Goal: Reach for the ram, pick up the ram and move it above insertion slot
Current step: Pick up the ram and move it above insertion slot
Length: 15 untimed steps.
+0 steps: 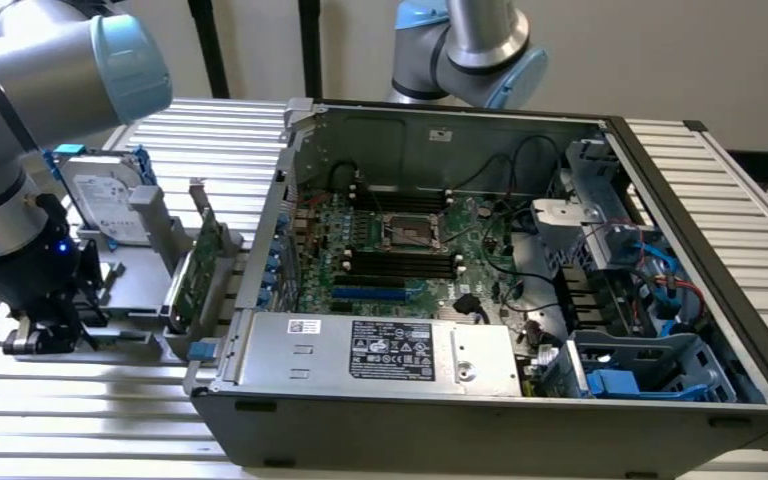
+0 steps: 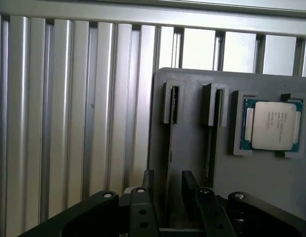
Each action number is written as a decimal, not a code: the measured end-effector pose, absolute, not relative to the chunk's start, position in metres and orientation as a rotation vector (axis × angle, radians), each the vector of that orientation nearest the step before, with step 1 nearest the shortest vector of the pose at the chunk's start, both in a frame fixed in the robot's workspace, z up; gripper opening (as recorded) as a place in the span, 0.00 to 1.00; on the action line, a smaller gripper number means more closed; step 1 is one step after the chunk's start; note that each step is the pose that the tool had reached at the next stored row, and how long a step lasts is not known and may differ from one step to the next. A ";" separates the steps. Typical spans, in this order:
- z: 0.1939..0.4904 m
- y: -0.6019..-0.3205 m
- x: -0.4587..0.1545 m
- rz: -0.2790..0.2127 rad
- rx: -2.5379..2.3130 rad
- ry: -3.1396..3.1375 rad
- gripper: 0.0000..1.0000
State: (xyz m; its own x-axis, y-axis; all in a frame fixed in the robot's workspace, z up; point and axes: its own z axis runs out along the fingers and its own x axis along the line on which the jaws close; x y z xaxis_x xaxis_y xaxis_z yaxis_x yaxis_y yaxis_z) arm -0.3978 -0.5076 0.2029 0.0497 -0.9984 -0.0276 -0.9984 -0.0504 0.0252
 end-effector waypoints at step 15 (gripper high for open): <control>0.199 -0.506 -0.398 0.062 -2.270 2.167 0.15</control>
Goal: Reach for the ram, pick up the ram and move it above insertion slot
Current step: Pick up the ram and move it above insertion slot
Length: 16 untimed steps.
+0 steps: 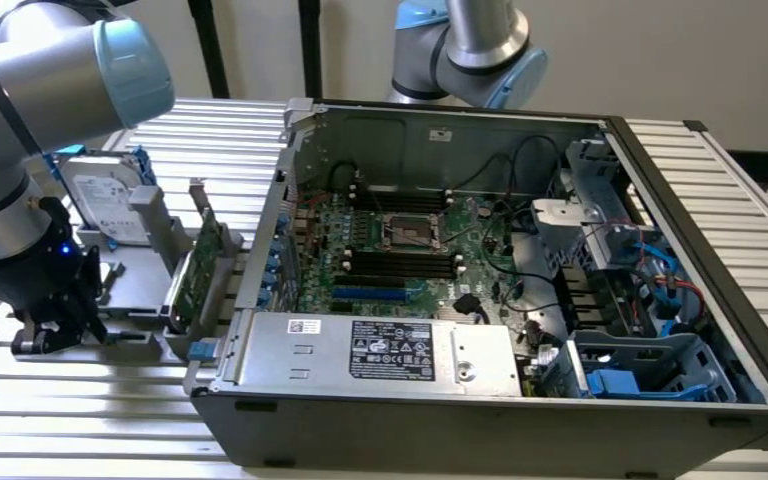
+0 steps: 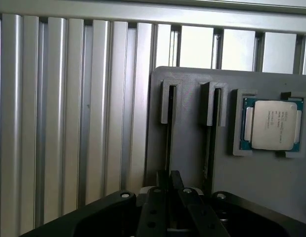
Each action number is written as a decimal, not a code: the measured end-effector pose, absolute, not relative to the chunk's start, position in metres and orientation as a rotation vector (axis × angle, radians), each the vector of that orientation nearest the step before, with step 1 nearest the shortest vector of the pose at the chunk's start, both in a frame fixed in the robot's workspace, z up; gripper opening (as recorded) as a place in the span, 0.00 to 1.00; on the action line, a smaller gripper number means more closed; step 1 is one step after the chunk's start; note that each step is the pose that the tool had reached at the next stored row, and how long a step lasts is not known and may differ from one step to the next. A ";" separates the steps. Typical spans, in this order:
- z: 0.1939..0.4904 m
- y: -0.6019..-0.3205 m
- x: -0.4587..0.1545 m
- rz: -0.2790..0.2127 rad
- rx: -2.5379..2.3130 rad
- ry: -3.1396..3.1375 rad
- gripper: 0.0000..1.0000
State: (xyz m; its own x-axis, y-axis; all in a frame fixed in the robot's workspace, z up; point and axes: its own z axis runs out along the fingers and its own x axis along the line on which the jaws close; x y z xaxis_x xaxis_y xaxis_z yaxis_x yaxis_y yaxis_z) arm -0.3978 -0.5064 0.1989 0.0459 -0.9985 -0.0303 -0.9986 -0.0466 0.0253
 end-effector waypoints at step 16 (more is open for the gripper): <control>0.199 -0.506 -0.398 0.063 -2.268 2.170 0.13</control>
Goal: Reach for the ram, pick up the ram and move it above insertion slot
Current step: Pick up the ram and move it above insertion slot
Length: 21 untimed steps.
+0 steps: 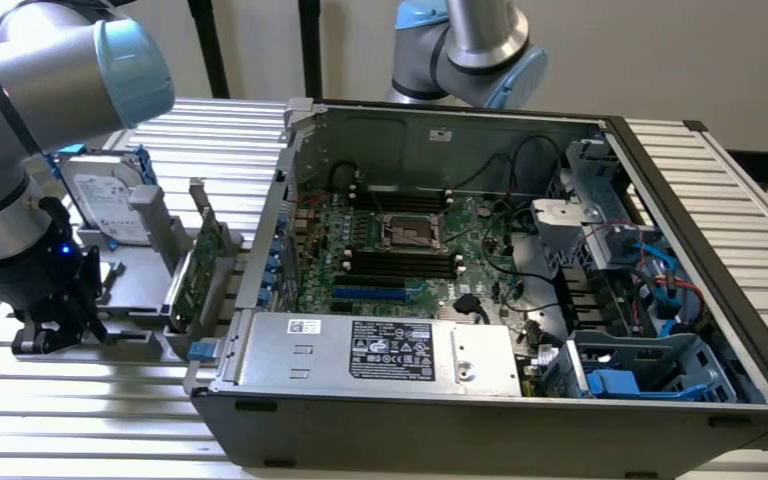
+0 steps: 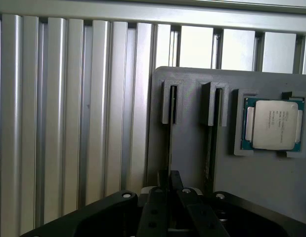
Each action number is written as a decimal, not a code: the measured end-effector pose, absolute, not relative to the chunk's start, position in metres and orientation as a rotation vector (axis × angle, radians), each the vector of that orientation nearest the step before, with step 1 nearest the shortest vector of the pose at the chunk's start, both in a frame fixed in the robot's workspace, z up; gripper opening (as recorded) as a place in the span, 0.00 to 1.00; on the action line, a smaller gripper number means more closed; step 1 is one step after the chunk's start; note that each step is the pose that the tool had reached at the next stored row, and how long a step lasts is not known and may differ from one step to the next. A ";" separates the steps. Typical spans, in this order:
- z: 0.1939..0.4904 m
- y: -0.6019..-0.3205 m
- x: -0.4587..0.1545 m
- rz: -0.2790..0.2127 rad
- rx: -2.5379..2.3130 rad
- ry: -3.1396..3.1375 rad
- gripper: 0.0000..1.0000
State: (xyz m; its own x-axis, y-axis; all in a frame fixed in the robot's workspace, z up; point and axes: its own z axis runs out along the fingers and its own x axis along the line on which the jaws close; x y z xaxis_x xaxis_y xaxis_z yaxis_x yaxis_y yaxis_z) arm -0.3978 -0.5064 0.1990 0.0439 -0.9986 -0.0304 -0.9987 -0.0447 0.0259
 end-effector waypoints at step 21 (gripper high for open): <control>0.264 -0.507 -0.388 0.073 -2.272 2.174 0.13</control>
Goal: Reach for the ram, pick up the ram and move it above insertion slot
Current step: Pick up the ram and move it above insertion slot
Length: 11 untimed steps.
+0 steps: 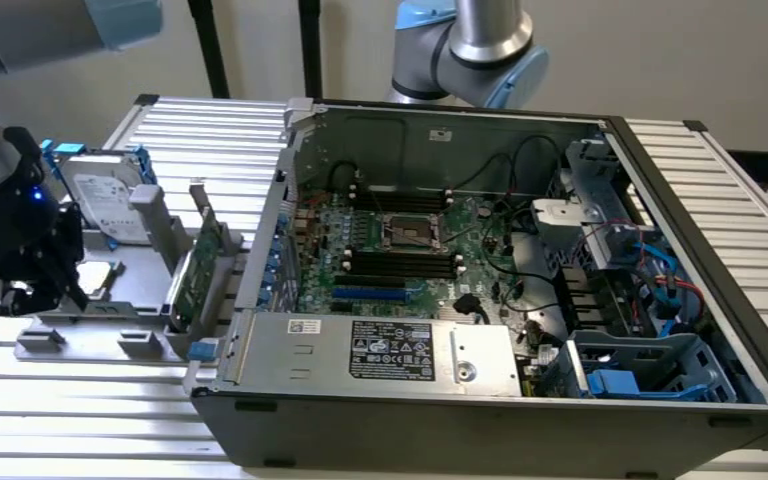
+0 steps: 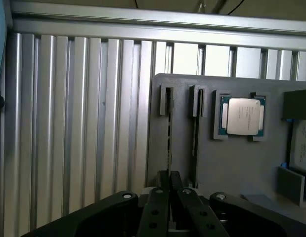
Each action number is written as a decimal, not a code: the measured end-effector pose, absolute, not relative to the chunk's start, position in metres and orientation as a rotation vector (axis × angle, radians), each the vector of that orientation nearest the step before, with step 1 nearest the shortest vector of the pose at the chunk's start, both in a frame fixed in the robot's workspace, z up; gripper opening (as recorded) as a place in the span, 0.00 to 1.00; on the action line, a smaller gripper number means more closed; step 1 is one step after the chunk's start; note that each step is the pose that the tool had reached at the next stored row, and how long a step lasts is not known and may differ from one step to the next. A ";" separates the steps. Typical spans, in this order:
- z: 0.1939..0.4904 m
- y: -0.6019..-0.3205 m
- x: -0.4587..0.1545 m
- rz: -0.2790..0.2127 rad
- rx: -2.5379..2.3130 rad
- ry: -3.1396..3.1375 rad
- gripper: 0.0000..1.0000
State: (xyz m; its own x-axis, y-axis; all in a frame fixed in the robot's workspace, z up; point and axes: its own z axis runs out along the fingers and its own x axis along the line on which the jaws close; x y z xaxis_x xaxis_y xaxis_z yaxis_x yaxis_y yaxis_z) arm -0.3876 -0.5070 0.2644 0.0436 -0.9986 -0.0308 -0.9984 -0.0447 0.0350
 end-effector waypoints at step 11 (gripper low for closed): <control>0.315 -0.507 -0.348 -0.079 2.264 -2.165 0.13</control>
